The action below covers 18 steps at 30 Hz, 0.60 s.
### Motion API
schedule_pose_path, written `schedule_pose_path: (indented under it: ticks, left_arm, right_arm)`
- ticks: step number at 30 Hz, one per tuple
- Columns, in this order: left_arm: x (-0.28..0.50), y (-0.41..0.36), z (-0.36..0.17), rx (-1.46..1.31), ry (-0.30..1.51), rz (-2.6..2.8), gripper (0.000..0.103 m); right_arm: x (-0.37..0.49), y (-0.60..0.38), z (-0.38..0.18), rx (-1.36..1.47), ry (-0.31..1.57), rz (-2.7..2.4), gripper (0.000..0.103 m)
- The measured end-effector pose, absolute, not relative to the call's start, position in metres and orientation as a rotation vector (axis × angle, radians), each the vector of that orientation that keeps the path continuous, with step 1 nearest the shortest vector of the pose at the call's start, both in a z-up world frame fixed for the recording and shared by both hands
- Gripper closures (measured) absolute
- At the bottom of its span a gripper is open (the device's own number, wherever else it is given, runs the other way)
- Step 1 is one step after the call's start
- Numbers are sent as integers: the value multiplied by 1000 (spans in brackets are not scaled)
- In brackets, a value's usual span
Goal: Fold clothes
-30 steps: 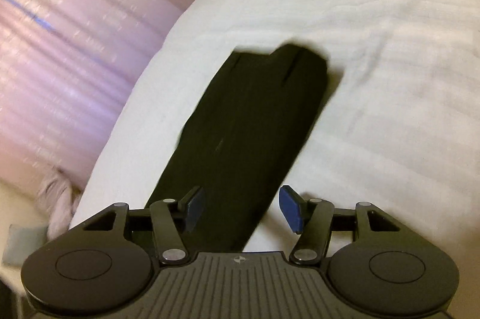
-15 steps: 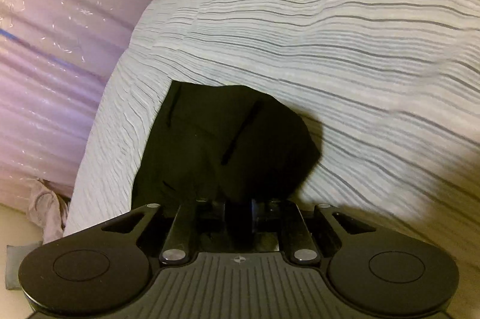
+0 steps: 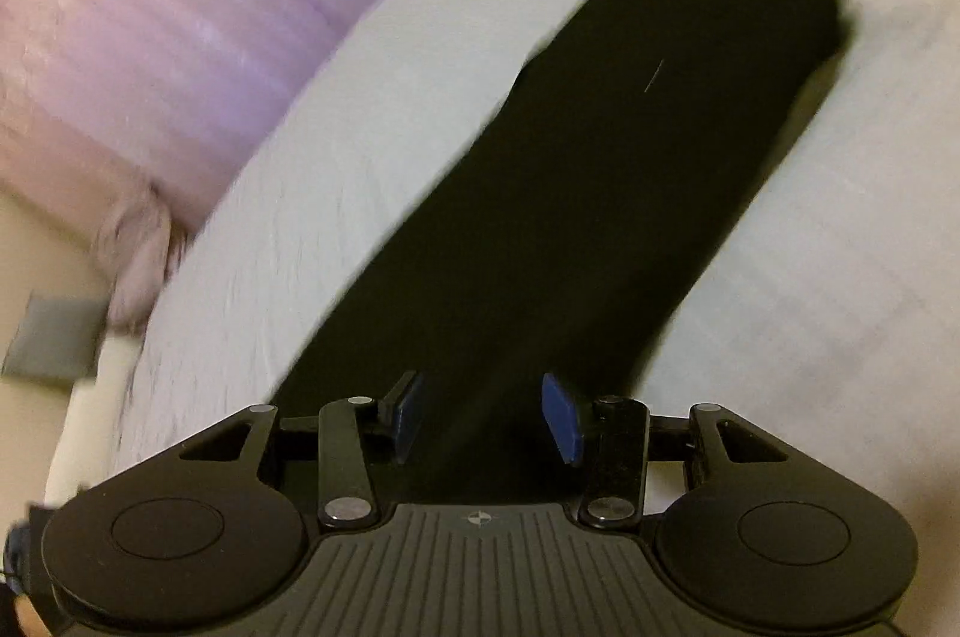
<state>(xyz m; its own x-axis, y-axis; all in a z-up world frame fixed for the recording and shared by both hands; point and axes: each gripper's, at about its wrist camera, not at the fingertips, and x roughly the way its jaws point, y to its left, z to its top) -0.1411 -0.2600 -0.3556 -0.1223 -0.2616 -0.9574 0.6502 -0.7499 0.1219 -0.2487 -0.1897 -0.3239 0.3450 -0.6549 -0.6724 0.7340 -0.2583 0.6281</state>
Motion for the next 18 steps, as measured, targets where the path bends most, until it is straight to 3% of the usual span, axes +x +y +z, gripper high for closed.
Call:
schedule_pose_path:
  ticks: [3,8,18]
  left_arm:
    - [-96,-239,-350,1508,475,-1847,75]
    - [-34,-207,-336,1423,532,-1748,74]
    - [89,-184,-295,1168,621,-1527,62]
  right_arm:
    - [-214,-191,-344,1329,232,-1347,56]
    - [-168,-178,-323,1333,395,-1377,56]
    - [-20,-226,-279,1059,623,-1100,55]
